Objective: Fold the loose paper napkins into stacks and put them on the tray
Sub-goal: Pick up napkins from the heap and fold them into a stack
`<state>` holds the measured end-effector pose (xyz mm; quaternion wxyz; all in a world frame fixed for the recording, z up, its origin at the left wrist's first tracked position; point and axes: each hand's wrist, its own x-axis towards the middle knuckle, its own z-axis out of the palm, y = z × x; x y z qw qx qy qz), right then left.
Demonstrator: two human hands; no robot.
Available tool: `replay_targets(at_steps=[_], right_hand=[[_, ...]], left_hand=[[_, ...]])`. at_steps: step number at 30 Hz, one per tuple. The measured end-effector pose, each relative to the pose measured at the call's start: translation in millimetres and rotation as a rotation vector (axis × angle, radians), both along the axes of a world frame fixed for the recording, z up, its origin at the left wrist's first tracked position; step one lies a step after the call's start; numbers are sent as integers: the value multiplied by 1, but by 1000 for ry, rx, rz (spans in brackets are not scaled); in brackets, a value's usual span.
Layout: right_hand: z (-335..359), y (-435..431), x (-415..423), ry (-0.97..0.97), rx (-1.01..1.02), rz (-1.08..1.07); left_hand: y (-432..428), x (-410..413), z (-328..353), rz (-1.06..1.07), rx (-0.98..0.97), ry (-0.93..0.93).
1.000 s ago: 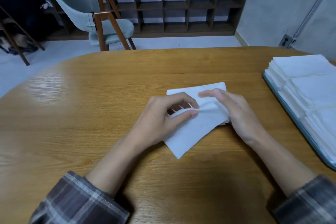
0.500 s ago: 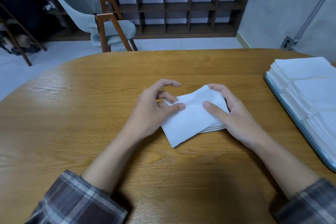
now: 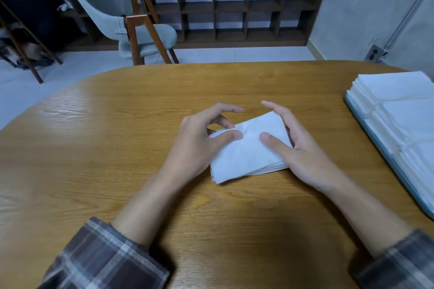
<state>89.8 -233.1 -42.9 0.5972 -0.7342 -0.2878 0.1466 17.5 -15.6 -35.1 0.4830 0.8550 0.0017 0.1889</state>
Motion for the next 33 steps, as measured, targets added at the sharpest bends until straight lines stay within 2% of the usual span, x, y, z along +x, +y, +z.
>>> replay_targets(at_steps=[6, 10, 13, 20, 23, 25, 28, 31, 33], right_hand=[[-2, -1, 3, 9, 16, -21], [-3, -2, 6, 75, 82, -63], [-2, -2, 6, 100, 112, -78], [-2, -2, 6, 59, 68, -82], [-1, -3, 7, 117, 157, -84], [3, -4, 8, 255, 303, -70], [5, -7, 10, 353, 408, -76], [-1, -6, 11, 146, 231, -145], [-5, -6, 12, 10, 98, -190]], left_hand=[[-3, 1, -2, 32, 37, -28], [1, 3, -3, -4, -82, 50], [3, 3, 0, 20, -130, 21], [-1, 1, -4, 76, -30, -51], [-2, 2, -7, 183, -26, -71], [-4, 3, -9, 229, -92, 3], [-8, 3, -6, 48, -388, 209], [-12, 1, 0, -140, -579, 263], [-13, -1, 1, -175, -523, 230]])
